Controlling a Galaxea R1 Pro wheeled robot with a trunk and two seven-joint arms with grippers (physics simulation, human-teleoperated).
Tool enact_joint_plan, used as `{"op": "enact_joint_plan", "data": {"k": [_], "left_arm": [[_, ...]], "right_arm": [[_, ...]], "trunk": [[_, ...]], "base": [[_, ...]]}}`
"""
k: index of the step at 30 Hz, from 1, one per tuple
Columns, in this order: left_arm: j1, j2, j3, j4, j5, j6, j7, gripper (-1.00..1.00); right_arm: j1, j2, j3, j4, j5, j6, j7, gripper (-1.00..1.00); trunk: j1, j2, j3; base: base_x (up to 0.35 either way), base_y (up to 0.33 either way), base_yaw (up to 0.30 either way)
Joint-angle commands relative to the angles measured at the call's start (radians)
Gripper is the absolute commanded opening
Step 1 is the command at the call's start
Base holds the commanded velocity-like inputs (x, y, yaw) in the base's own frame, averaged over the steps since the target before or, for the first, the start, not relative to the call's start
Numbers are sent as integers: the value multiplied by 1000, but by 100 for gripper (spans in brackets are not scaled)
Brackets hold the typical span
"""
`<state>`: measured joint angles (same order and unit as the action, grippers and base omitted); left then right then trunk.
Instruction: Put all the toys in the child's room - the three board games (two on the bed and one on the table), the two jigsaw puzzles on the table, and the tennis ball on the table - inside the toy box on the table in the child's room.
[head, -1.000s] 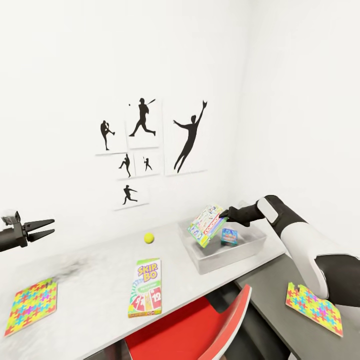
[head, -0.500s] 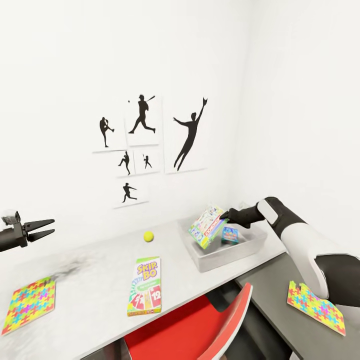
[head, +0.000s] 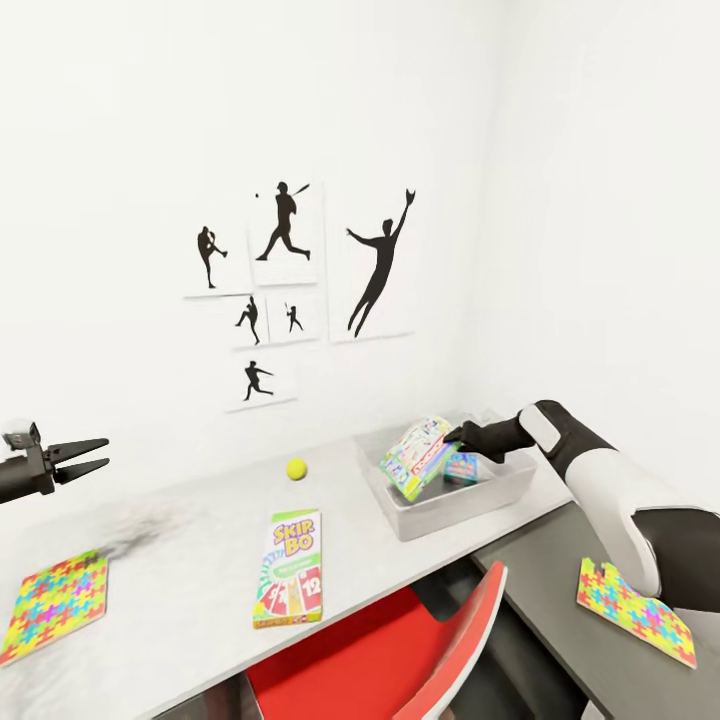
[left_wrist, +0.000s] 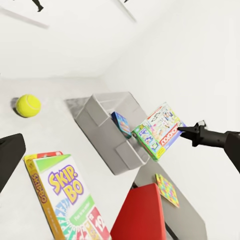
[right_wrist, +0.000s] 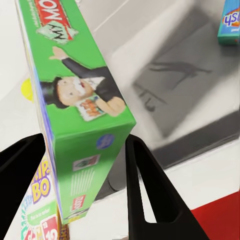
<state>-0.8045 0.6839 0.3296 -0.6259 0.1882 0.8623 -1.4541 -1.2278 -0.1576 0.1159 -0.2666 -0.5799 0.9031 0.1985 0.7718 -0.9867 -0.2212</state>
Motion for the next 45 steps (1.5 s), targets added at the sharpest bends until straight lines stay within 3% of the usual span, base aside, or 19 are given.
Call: {"op": "enact_joint_plan", "data": {"k": [1,6,14,20,29,42,45], "left_arm": [[-1,0,0,0,0,11,-3,100],[-1,0,0,0,0,11,-3,100],[-1,0,0,0,0,11,-3,100],[-1,0,0,0,0,11,-4,100],[-1,0,0,0,0,11,-5,100],[-1,4,0,0,-2,9,-37,100],[-1,5,0,0,-2,8,-40,100]], "right_arm": [[-1,-1,8,0,2,-6,10,-100],[-1,0,7,0,-1,-19,9,-100],[-1,0,4,0,-3,-24,9,-100],[-1,1,0,0,-6,-25,9,-100],[-1,1,-48,0,-7,-26,10,-100],[-1,9,-53,0,-8,-57,10,-100],[-1,9,-53,0,-8,-58,10,-100]], "trunk": [[4,-8,-5],[23,-43,-20],[23,-43,-20],[46,-85,-39],[46,-85,-39],[46,-85,-39],[58,-106,-49]], "base": [[0,0,0],[0,0,0],[0,0,0],[0,0,0],[0,0,0],[0,0,0],[0,0,0]]}}
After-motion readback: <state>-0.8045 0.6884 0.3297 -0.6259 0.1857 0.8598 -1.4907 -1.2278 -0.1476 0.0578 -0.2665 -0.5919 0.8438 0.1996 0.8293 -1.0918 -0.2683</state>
